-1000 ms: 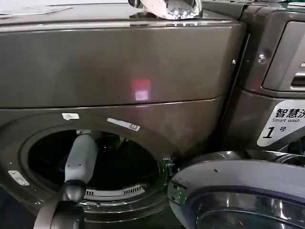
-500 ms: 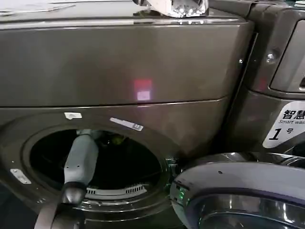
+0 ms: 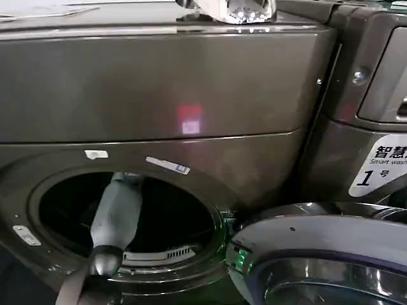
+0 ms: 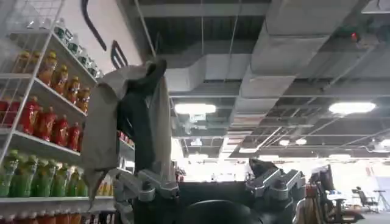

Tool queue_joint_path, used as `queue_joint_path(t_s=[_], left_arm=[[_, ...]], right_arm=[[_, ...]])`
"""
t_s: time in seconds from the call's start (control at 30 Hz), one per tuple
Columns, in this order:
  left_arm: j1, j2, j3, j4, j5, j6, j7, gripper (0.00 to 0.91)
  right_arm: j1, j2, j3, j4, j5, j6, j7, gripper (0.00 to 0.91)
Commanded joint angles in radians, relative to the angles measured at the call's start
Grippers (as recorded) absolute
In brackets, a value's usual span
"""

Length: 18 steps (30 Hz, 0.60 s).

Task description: Grasp the clothes from the dryer.

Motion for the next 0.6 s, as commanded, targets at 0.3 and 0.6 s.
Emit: queue_joint_path(t_s=[0.3,0.6], left_arm=[[0.105,-0.034,-0.003,-0.16,-0.791,0.071,-0.492,0.0],[0.102,-0.038,0.0,-0.159,-0.782,0.072,-0.481,0.0]], right_arm=[[0.004,-0.001,-0.007,0.028,0.019,-0.019,0.029,0.907],[0.0,0.002,-0.002,0.023,0.033,-0.005,0.023,0.907]])
